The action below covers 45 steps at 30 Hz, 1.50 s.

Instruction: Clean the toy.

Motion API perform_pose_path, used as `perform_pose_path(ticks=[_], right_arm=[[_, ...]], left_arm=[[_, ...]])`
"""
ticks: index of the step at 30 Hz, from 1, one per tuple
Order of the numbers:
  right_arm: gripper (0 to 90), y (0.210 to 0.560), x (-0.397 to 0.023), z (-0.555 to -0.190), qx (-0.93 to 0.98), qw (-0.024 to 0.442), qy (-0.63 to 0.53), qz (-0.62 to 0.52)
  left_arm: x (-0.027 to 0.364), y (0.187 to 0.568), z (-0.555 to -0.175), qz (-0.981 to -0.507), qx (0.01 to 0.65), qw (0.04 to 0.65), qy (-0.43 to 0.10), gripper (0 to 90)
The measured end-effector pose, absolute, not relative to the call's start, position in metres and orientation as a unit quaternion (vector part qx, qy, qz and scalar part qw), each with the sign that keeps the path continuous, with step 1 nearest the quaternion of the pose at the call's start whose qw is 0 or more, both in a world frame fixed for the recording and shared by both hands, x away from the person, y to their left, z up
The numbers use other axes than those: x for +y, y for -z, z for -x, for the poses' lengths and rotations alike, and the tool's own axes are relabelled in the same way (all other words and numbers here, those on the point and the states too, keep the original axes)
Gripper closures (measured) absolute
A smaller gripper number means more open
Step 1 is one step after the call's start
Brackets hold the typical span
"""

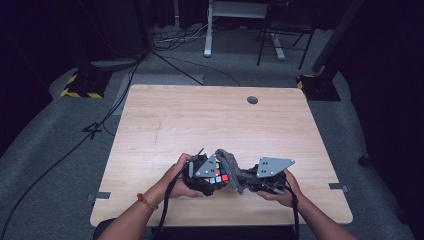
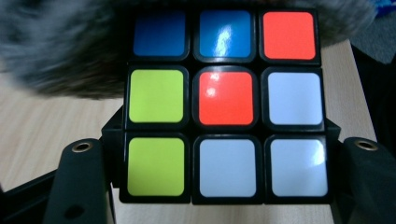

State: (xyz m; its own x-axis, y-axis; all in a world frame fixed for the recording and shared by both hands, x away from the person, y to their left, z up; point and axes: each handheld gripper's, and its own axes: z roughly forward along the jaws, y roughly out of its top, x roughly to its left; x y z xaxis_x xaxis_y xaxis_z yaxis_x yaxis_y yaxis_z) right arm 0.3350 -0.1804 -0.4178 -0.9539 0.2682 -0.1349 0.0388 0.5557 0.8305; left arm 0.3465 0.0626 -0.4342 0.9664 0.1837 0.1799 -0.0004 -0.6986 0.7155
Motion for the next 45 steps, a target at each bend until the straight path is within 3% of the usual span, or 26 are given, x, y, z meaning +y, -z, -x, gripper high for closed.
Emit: perform_pose_path(ticks=[16, 28, 38, 45], right_arm=[[77.6, 0.416, -0.170, -0.330, 0.871, 0.126, -0.468, -0.076], [77.5, 0.425, -0.189, -0.349, 0.876, 0.140, -0.445, -0.125], [77.4, 0.432, -0.189, -0.354, 0.863, 0.070, -0.484, -0.128], [77.5, 0.425, -0.190, -0.346, 0.849, 0.070, -0.510, -0.116]], left_arm=[[0.040, 0.445, -0.343, -0.925, 0.033, 0.362, -0.111, 32.9], [0.061, 0.431, -0.348, -0.904, 0.061, 0.406, -0.117, 33.3], [0.072, 0.417, -0.345, -0.877, 0.063, 0.463, -0.112, 33.2], [0.073, 0.418, -0.345, -0.872, 0.064, 0.474, -0.099, 33.0]])
